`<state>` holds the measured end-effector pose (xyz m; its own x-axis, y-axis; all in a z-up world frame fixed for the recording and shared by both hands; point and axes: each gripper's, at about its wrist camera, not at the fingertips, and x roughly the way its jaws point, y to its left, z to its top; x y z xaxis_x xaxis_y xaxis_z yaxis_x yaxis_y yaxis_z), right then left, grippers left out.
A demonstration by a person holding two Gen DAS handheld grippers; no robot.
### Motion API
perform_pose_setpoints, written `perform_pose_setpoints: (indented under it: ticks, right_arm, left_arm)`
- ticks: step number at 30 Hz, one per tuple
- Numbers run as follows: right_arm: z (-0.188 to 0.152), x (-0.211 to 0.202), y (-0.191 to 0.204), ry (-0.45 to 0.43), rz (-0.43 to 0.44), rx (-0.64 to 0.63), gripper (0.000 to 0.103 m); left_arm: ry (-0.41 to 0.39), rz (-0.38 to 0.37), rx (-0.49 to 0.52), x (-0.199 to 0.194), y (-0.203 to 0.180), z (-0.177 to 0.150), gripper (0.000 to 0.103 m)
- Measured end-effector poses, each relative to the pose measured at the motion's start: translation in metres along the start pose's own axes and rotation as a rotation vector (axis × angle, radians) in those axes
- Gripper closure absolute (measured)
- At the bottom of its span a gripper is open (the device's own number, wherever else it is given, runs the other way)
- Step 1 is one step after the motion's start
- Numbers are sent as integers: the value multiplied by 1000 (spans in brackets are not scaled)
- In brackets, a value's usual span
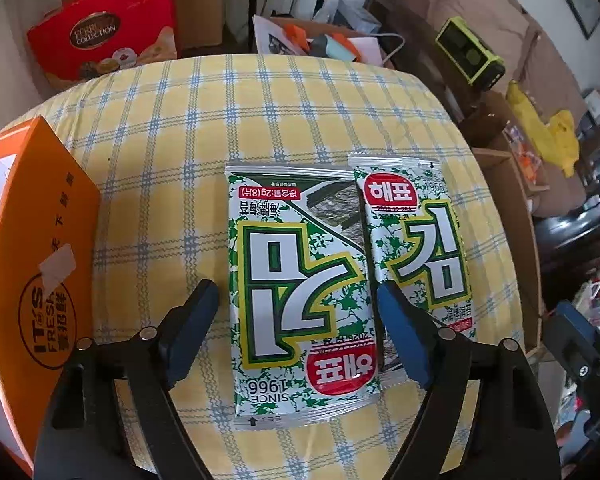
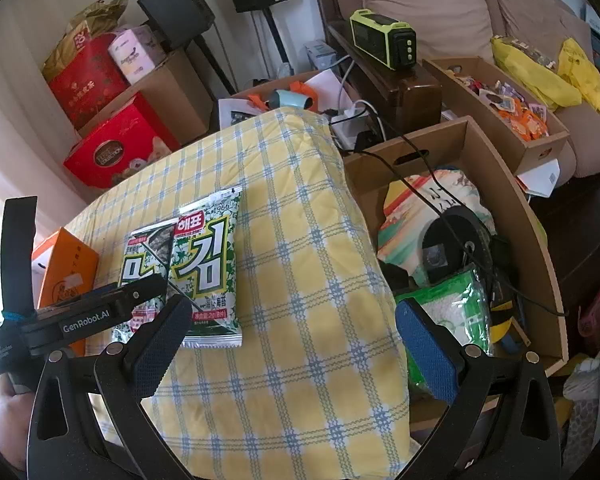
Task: Organize objects
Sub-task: 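Close the left tool on one seaweed packet and lift it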
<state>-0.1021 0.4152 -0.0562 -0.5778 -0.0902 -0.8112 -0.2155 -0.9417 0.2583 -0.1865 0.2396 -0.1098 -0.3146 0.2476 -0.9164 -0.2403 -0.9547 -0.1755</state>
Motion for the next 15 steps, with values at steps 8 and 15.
perform_pose_setpoints:
  ticks: [8, 15]
  right_arm:
    - [2, 2, 5, 5, 11, -6, 1]
    - [2, 1, 6, 5, 15, -3, 0]
  left_arm:
    - [12, 55, 34, 6, -10, 5, 26]
    - [27, 80, 61, 11, -19, 6, 16]
